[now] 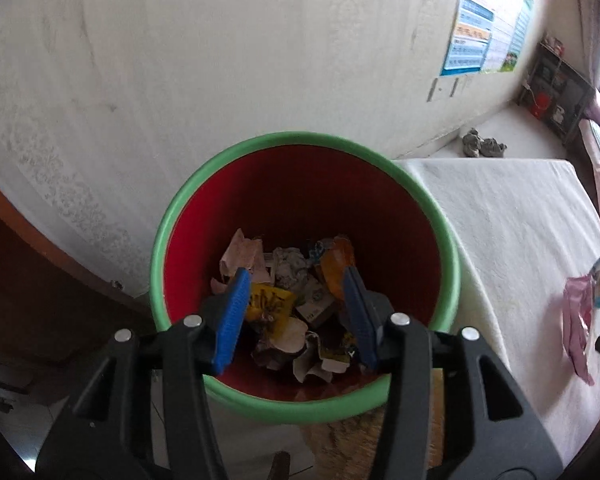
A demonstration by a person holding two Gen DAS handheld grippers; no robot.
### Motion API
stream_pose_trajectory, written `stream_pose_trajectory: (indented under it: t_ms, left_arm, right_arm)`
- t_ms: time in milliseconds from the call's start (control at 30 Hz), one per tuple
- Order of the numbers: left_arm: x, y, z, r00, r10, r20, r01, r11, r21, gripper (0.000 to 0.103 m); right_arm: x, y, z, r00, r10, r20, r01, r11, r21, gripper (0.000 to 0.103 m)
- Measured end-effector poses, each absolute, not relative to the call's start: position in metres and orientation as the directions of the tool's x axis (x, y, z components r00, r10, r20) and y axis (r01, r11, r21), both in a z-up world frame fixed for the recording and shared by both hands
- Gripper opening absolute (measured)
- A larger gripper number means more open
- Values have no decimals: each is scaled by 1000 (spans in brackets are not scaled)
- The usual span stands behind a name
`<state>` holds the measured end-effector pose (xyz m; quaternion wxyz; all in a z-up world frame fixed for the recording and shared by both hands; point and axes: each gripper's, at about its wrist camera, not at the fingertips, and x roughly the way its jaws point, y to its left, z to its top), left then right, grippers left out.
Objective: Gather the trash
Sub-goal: 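Grasp the blue-white wrapper with the right tool while the left tool takes the pink-white bag, then carry both bags over the bin with the left and right tools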
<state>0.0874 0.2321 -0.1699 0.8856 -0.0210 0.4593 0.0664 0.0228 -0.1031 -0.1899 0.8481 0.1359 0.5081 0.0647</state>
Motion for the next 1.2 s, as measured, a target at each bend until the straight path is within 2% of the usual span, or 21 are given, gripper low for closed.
stream_pose_trajectory:
  t_ms: [100,133,200,333,533,600,633,733,1000,1033,1067,1100,1200]
  left_arm:
    - [86,211,-165,581,88,-809,-80,996,51,48]
    - [84,207,-164,583,83,-808,-66,996,55,48]
    - [82,196,-159,592,72,-803,-33,997,64,49]
    - [74,170,-141,614,3,-789,14,1000,15,55]
    - [64,101,-137,576,-139,-806,180,983,-41,59]
    - [63,72,-143,534,-193,-824,233,970,-76,59]
    - [63,62,-146,520,-212,-828,250,964,-90,59]
    - [65,20,-163,456,-261,-851,306,944,-126,59]
    - [78,-49,-205,356,-280,-892,375,917,-138,59]
    - [80,-52,-210,347,-275,-897,373,918,-137,53]
    - [82,-53,-215,335,-273,-902,371,918,-140,37]
    - [83,-55,-217,324,-270,-907,370,918,-141,30]
    - [81,-47,-217,318,-282,-905,366,917,-158,24]
  right_arm:
    - [25,-120,-179,518,213,-829,46,960,275,57]
    - [28,-127,-176,528,194,-827,57,963,262,61]
    - [39,-149,-173,533,129,-836,94,973,209,67]
    - [77,-196,-188,491,-27,-871,138,989,47,67]
    - [109,-236,-228,409,-29,-912,151,988,37,67]
    - [106,-239,-238,399,25,-917,165,981,99,51]
    - [105,-239,-241,393,52,-918,175,976,130,38]
    - [102,-236,-235,421,96,-902,178,966,186,32]
    - [91,-222,-197,511,88,-855,136,974,182,33]
    - [90,-221,-196,515,94,-852,134,973,189,33]
    - [89,-220,-194,519,100,-849,131,972,195,33]
    - [88,-219,-194,521,103,-847,128,972,197,33]
    - [87,-215,-193,525,108,-844,118,973,198,33]
